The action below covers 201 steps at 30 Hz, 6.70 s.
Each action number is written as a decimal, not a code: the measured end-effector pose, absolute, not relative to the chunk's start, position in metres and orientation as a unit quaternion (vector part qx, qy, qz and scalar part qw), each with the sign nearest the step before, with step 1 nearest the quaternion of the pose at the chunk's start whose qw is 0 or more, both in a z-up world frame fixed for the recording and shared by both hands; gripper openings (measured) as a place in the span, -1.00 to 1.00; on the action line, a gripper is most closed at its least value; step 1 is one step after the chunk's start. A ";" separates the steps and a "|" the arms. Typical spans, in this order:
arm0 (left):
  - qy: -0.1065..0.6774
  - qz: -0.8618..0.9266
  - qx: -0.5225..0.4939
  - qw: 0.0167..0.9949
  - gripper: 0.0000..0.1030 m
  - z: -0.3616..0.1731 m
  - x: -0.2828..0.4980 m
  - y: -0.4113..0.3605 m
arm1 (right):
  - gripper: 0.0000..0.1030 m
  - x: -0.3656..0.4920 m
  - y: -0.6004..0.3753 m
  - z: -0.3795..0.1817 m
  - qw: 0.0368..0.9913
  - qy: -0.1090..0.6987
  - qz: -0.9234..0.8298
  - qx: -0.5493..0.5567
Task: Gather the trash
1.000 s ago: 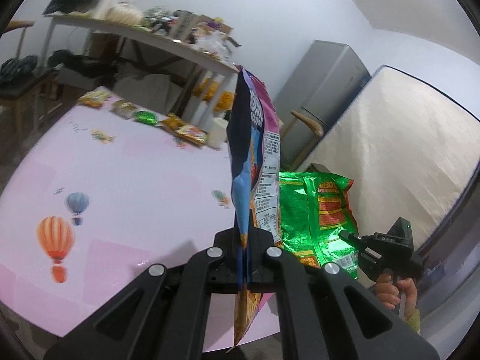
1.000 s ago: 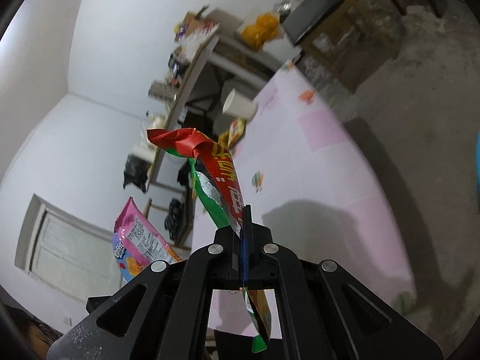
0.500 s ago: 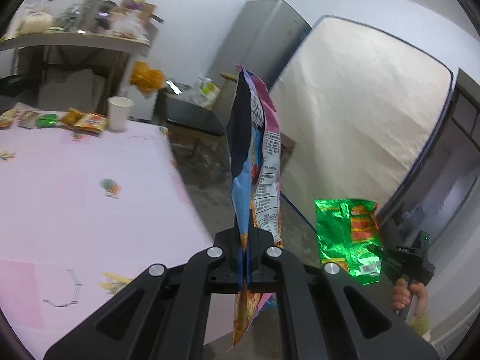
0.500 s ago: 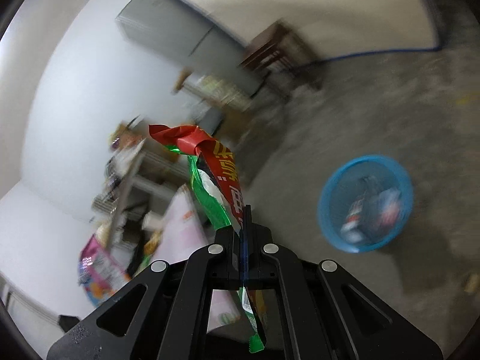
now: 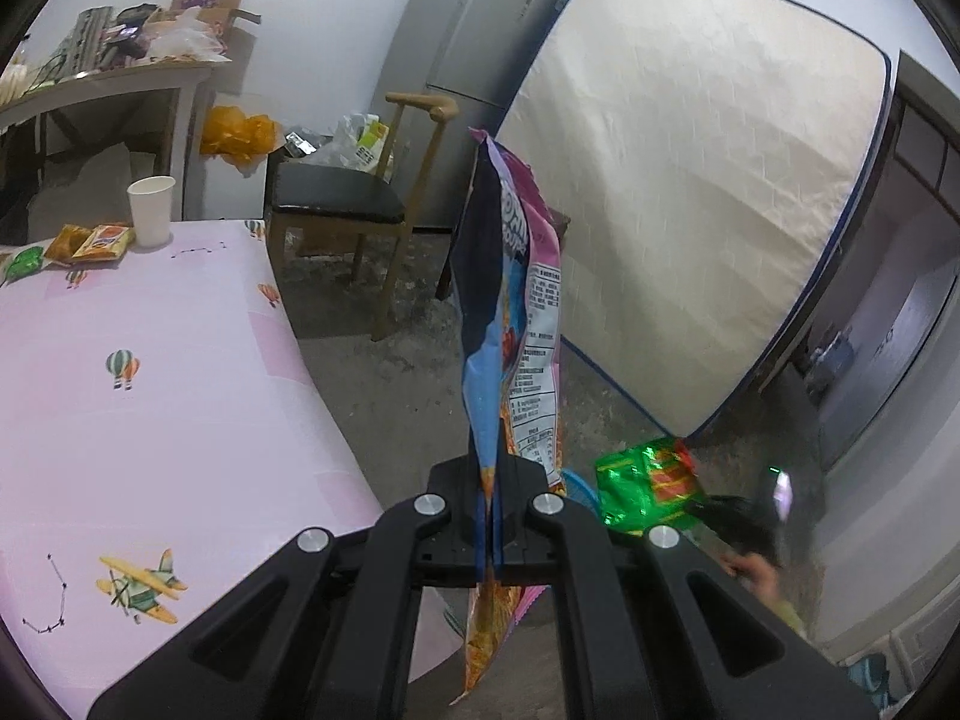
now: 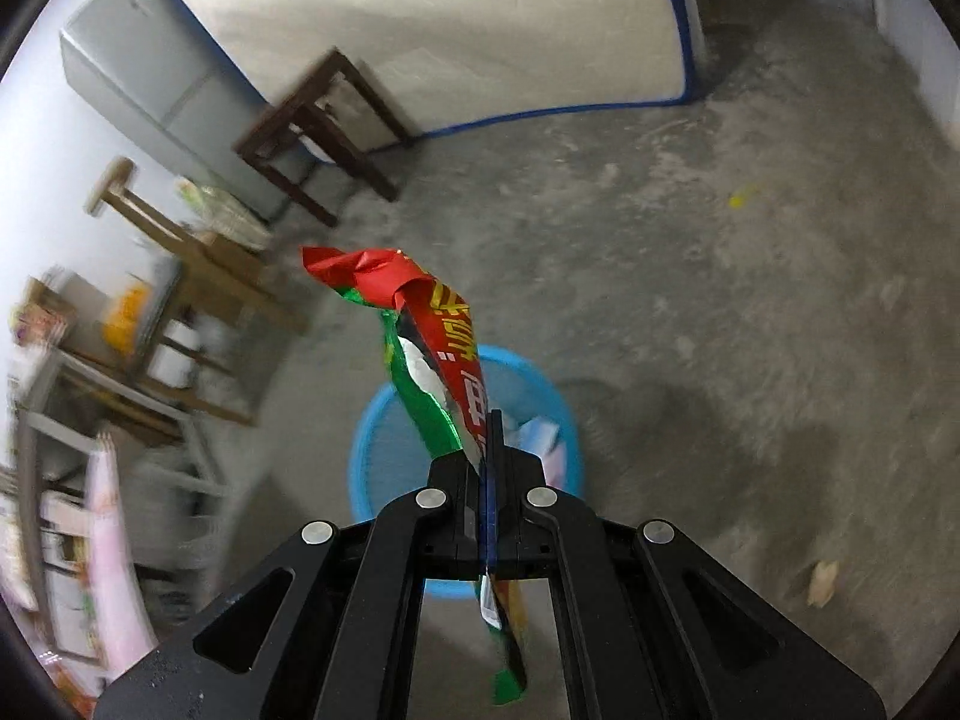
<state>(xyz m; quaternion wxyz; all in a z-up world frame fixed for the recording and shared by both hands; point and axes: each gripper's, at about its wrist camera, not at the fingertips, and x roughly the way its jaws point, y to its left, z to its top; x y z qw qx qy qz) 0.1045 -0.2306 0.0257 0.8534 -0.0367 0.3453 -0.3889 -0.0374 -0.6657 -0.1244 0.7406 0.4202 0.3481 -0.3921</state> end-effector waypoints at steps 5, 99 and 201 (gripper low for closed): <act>0.359 -0.388 -0.020 0.849 -0.99 0.014 0.113 -0.254 | -0.81 0.013 -0.667 -0.174 0.731 0.412 -0.431 0.331; 0.347 -0.186 0.019 0.919 0.89 0.036 0.018 -0.114 | 0.85 -0.031 -0.354 0.080 0.938 0.310 -0.135 0.072; 0.427 -0.056 0.035 0.902 0.89 0.001 0.013 -0.059 | 0.85 -0.041 -0.301 0.050 0.895 0.410 -0.172 0.033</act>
